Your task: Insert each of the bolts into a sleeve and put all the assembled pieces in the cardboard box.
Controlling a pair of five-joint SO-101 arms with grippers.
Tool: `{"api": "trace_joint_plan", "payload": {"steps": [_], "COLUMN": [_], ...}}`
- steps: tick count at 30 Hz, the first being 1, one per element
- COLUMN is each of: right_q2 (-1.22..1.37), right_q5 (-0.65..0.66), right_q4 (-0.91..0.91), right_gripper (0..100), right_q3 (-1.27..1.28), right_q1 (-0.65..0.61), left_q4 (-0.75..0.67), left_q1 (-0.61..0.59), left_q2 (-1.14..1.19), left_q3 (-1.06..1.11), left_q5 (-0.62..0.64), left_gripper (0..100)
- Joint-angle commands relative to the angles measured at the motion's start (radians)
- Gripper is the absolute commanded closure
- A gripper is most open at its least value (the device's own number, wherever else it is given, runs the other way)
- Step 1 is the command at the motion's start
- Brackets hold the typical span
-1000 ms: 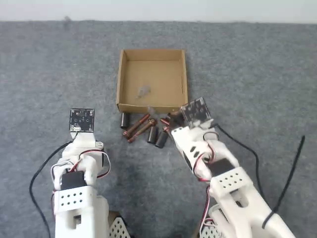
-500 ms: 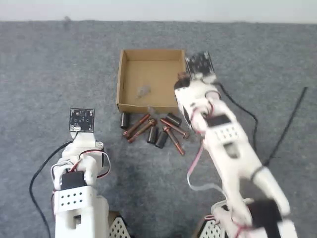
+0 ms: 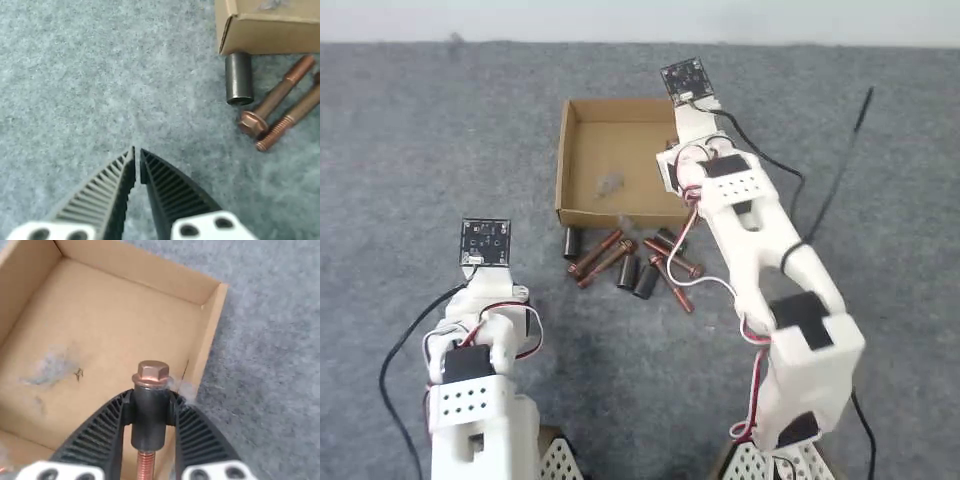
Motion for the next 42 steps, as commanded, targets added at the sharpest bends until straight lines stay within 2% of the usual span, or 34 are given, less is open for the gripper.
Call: {"api": "trace_joint_plan", "payload": {"steps": [1,3,7,9,12,15,18,23,29,34,37,42], "right_q2": [0.022,0.058,0.09,0.088,0.058,-0.001,-0.084,-0.24,-0.426,-0.542,-0.611,-0.763], "right_q5": [0.012,0.012,0.012,0.012,0.012,0.014,0.014,0.023,0.201,0.298,0.316,0.288], "right_q4": [0.005,0.005,0.005,0.005,0.016,0.085,0.188,0.433,0.777,1.05,1.104,1.072], "right_gripper": [98.8,98.0,86.7,84.1,85.0,90.9,99.8,99.1,99.3,99.3,99.3,99.3], "right_q3": [-0.117,-0.137,-0.16,-0.161,-0.158,-0.16,-0.16,-0.158,-0.157,-0.147,-0.068,0.146], "right_q1": [-0.013,-0.013,-0.013,-0.013,-0.015,-0.015,-0.015,-0.012,-0.076,-0.159,-0.193,-0.219], "left_q4": [-0.023,-0.023,-0.025,-0.031,-0.038,-0.038,-0.038,-0.038,-0.038,-0.037,-0.037,-0.037], "left_q1": [-0.003,-0.003,-0.003,-0.003,-0.005,-0.005,-0.005,-0.005,-0.006,-0.008,-0.008,-0.008], "left_q2": [0.005,0.005,0.005,0.005,0.005,0.005,0.005,0.005,0.005,0.005,0.005,0.005], "left_q3": [-0.021,-0.021,-0.021,-0.021,-0.018,-0.018,-0.018,-0.018,-0.018,-0.018,-0.018,-0.018], "left_q5": [0.005,0.005,0.005,0.005,0.005,-0.023,-0.032,-0.034,-0.035,-0.035,-0.035,-0.035], "left_gripper": [99,99,99,99,99,99,99,99,99,99,99,99]}}
